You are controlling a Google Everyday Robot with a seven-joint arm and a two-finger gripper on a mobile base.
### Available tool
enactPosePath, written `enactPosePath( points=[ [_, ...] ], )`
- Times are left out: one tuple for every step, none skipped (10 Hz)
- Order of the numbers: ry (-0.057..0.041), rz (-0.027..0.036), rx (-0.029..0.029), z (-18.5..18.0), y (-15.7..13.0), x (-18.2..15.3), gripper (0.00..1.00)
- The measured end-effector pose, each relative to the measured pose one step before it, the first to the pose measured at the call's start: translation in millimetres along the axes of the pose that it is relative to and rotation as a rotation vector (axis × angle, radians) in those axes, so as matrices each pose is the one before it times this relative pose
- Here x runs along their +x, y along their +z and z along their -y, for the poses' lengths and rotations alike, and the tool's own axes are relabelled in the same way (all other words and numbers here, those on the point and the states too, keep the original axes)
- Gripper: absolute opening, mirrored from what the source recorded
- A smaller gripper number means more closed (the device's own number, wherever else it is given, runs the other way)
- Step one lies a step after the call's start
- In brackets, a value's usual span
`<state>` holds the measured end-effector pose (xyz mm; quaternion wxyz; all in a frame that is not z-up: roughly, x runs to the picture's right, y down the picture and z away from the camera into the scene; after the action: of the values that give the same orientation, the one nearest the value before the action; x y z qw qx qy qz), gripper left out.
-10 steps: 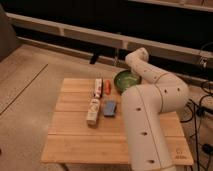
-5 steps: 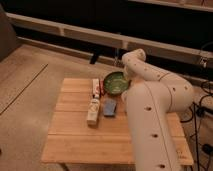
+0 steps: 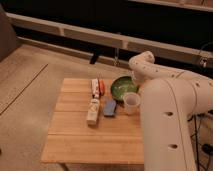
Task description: Drag the ceramic bowl in a circle
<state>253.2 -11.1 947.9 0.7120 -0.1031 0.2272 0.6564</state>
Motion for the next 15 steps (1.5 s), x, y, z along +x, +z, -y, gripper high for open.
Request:
enactPosePath(
  points=[
    [0.01284, -0.0175, 0.0411, 13.84, 4.6, 4.76, 0.0],
    [0.006, -0.00728, 0.03197, 8.37, 4.4, -0.21, 0.0],
    [0.00017, -0.00578, 0.04103, 8.14, 5.48, -4.29, 0.0],
    [-0.00201, 0.00034, 0.03528, 6.38, 5.07, -7.76, 0.0],
    [-0.00786, 0.00642, 0.03146, 5.49, 5.71, -11.28, 0.0],
    [-0.0135, 0.00881, 0.02249, 2.07, 4.79, -11.93, 0.0],
    [-0.01682, 0.0113, 0.02325, 0.25, 4.68, -12.98, 0.0],
    [-0.01741, 0.01831, 0.01945, -1.53, 3.15, -13.97, 0.0],
    [-0.01774, 0.01004, 0.01142, -5.36, 2.38, -10.46, 0.0],
    [-0.0169, 0.0083, -0.0121, -10.98, 2.25, -8.94, 0.0],
    [-0.01471, 0.01274, -0.03286, -16.23, -1.87, -7.89, 0.0],
    [-0.01794, 0.01987, -0.04433, -22.32, -5.13, -9.43, 0.0],
    [-0.01787, 0.02224, -0.04508, -23.45, -8.23, -9.7, 0.0],
    [-0.01531, 0.02262, -0.05765, -24.79, -11.77, -6.65, 0.0],
    [-0.0041, 0.00838, -0.03288, -11.59, -9.5, -0.44, 0.0]
  ],
)
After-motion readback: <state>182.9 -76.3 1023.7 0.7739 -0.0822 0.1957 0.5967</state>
